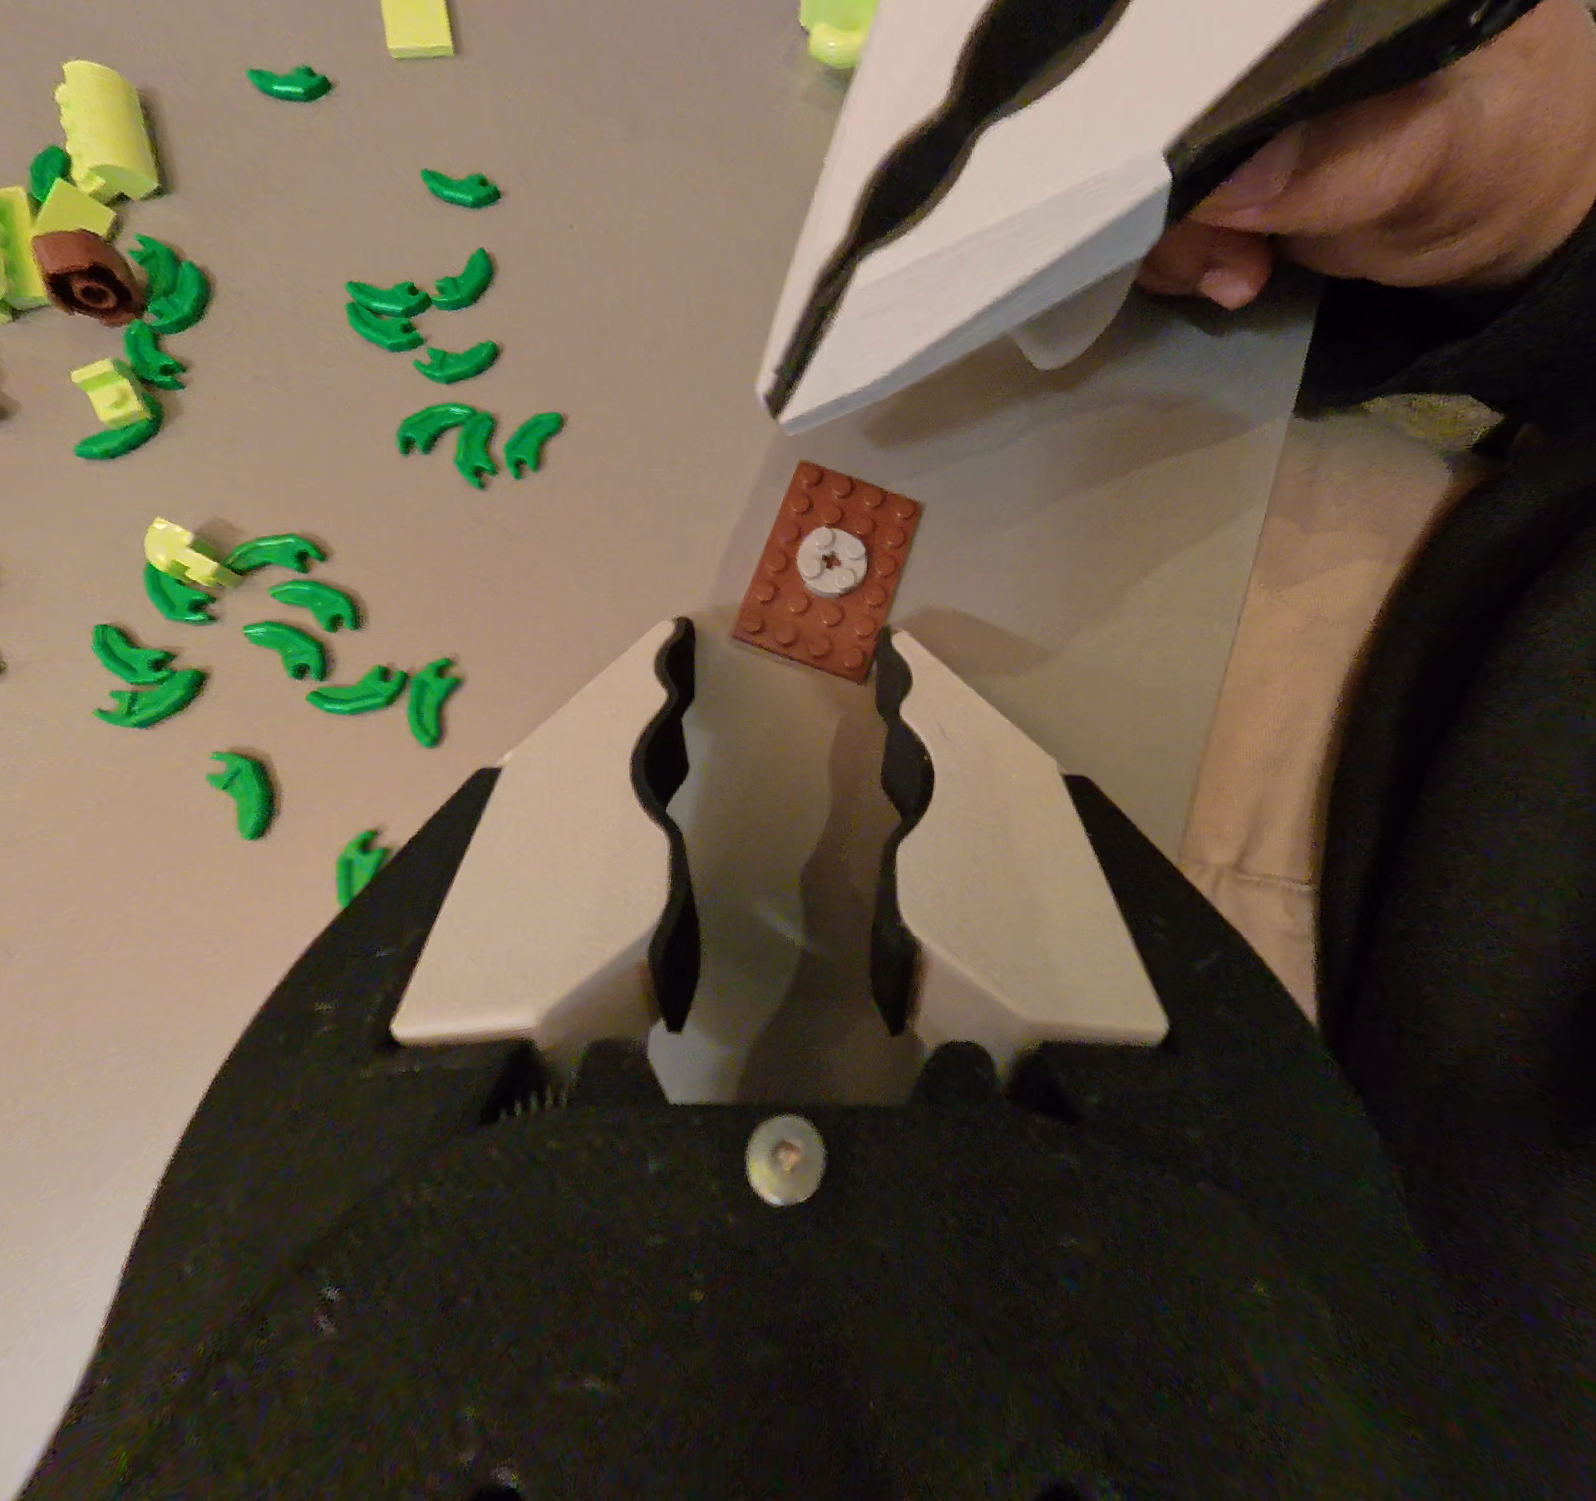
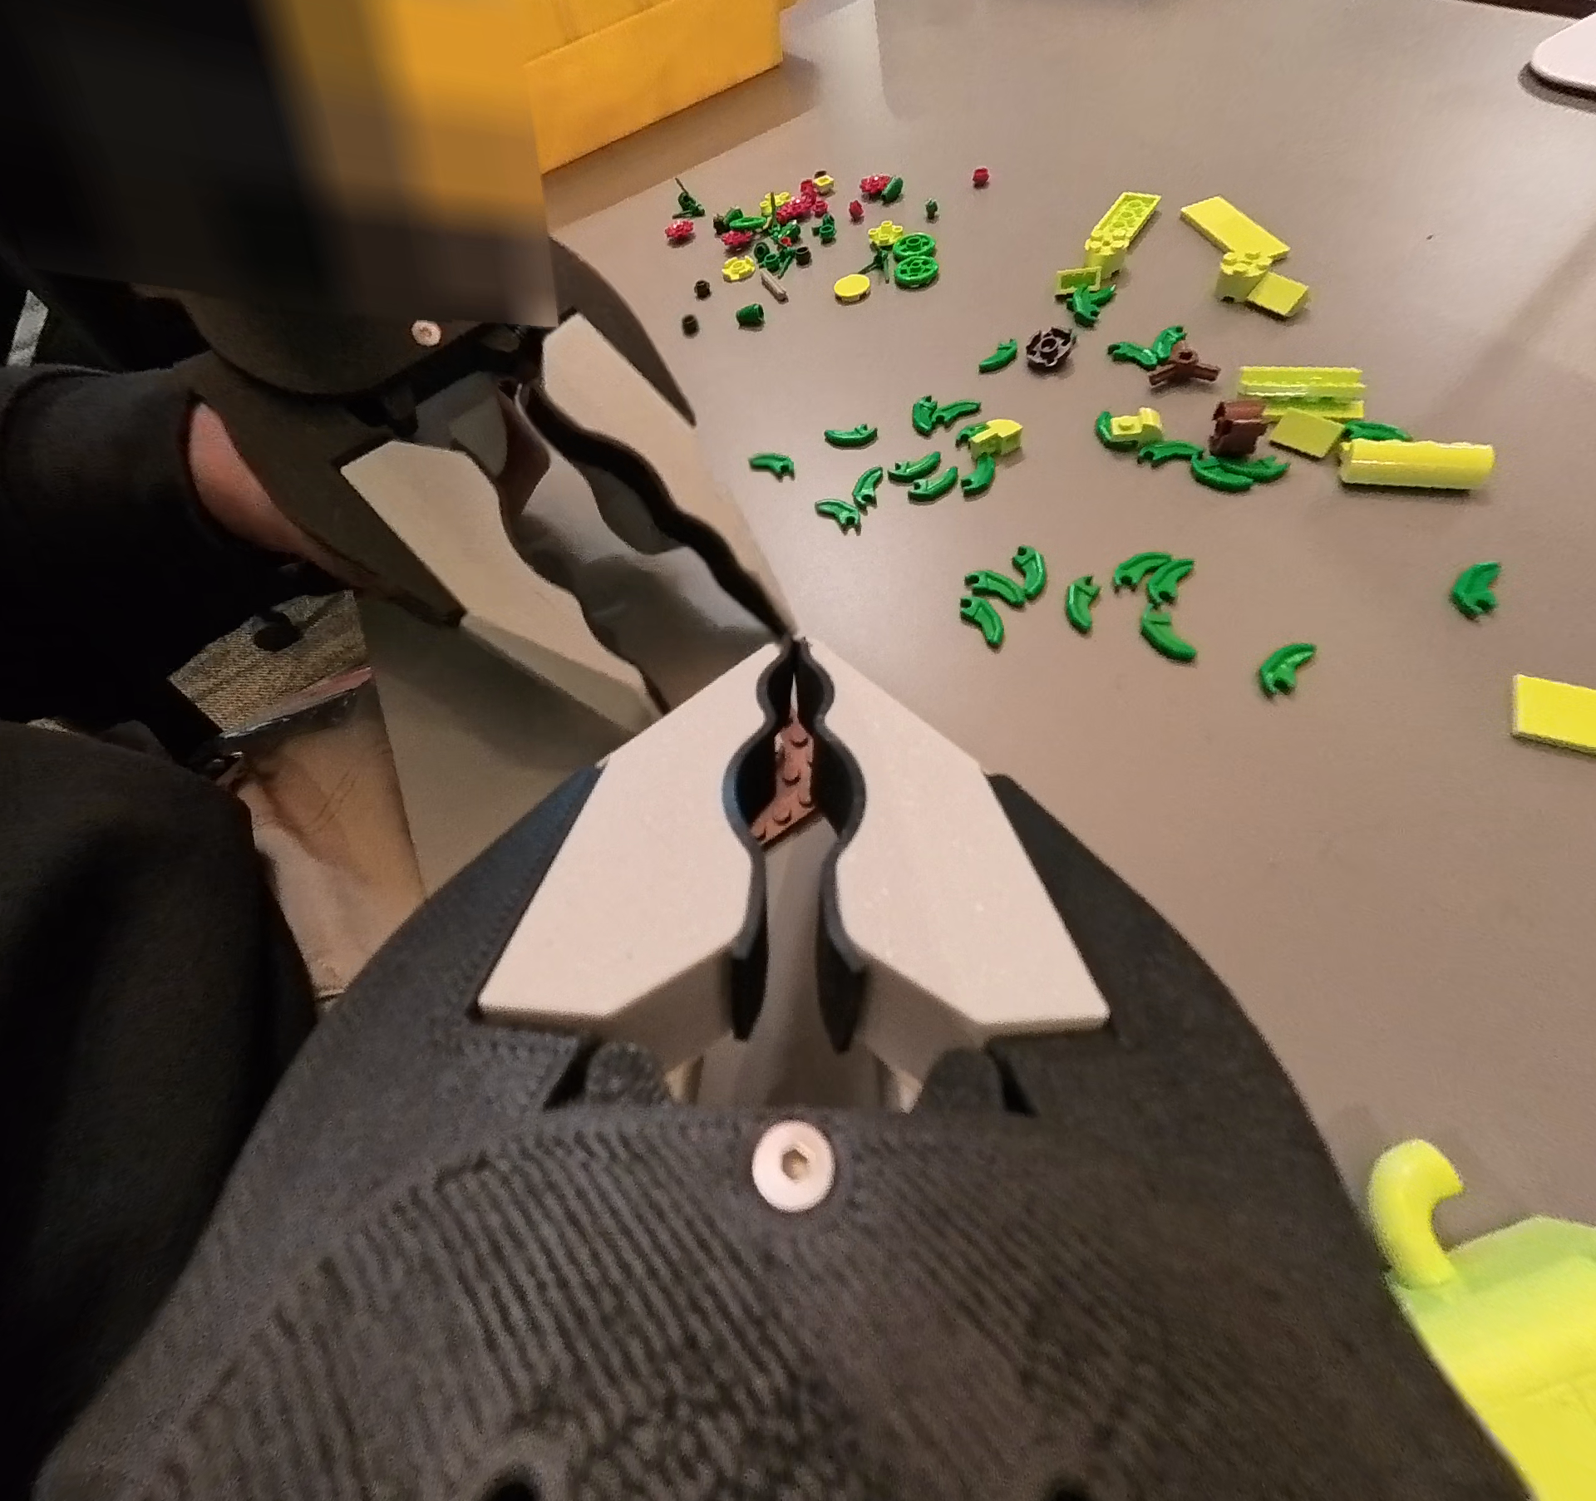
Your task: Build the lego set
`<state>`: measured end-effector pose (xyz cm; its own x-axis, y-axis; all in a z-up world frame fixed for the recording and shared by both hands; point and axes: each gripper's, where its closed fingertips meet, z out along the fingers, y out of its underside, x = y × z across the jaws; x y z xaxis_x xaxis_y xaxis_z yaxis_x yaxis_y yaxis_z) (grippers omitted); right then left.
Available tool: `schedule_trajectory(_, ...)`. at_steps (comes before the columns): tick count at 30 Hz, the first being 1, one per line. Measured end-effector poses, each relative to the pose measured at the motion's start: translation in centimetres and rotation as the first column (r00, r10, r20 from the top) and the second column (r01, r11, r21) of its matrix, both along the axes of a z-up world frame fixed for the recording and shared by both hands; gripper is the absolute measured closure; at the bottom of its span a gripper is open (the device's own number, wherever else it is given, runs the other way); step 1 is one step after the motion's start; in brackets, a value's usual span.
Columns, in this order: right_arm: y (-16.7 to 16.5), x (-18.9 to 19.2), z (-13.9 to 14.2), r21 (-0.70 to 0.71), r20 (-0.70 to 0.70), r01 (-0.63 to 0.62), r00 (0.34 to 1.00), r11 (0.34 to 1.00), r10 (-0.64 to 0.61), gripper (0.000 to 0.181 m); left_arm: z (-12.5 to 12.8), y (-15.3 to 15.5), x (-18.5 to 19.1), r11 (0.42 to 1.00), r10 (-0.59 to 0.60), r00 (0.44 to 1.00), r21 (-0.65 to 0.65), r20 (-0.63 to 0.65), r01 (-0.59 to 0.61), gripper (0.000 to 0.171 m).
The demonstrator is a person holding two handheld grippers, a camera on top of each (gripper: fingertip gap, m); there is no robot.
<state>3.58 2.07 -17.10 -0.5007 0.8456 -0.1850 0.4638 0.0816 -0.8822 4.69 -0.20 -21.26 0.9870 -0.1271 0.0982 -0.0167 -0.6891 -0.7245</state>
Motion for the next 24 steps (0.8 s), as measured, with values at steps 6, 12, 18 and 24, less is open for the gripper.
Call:
schedule_trajectory(6,0.0,-0.1,0.1,0.000,-0.005,-0.004,1.000,1.000,0.004,0.181,3.5,3.1,-7.5,0.975,0.196,0.980,0.112,-0.013,-0.194,0.130)
schedule_trajectory(12,-0.1,0.0,0.3,-0.005,-0.016,-0.011,1.000,1.000,0.011,0.181,3.7,9.0,-15.7,0.959,0.276,0.961,0.062,0.001,-0.276,0.143)
schedule_trajectory(18,-0.1,0.3,1.0,-0.025,-0.055,-0.022,0.998,0.999,0.020,0.181,1.4,10.9,-17.0,0.964,0.252,0.966,-0.068,-0.053,-0.255,0.153)
schedule_trajectory(24,-0.1,0.5,1.5,-0.040,-0.085,-0.025,0.996,0.999,0.022,0.181,0.6,11.0,-17.6,0.952,0.279,0.954,-0.095,-0.107,-0.290,0.149)
